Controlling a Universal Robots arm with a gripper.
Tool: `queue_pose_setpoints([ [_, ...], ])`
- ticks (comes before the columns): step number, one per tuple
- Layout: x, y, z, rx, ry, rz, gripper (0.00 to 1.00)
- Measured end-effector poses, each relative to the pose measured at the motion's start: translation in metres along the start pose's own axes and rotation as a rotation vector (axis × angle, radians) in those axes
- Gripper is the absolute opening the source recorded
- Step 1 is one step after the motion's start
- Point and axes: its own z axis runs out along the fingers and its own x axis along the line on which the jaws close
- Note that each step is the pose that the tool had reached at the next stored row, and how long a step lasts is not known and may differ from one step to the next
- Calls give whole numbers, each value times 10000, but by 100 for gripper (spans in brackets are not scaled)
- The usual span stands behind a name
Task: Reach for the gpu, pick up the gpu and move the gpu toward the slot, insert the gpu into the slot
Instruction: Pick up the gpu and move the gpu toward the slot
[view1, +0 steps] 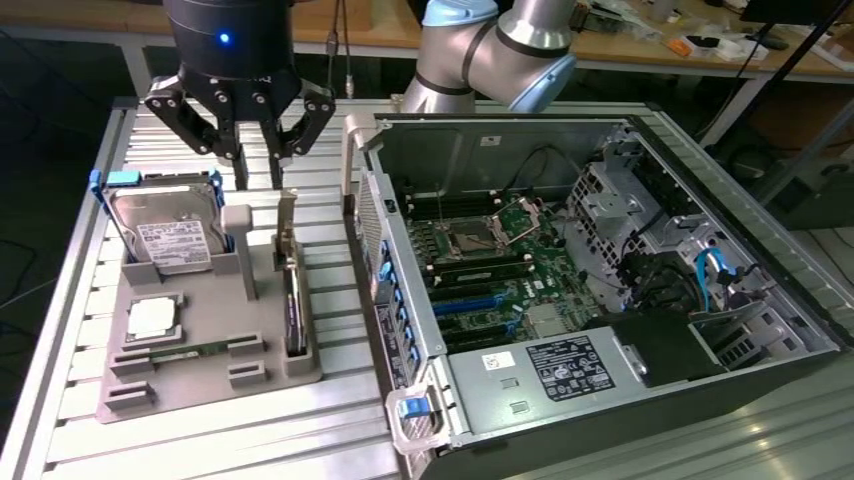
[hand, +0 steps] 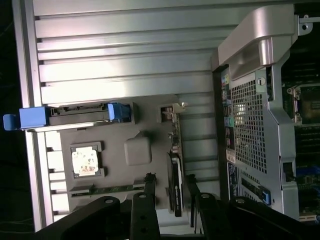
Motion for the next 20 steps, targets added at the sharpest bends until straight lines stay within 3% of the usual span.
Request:
queue_pose_setpoints([
  [4, 2, -2, 74, -1, 12, -98, 36],
  [11, 5, -7, 187, 10, 103, -524, 36],
  [15, -53, -19, 223, 12, 131, -525, 36],
  [20, -110, -45, 277, 17, 237, -521, 36],
])
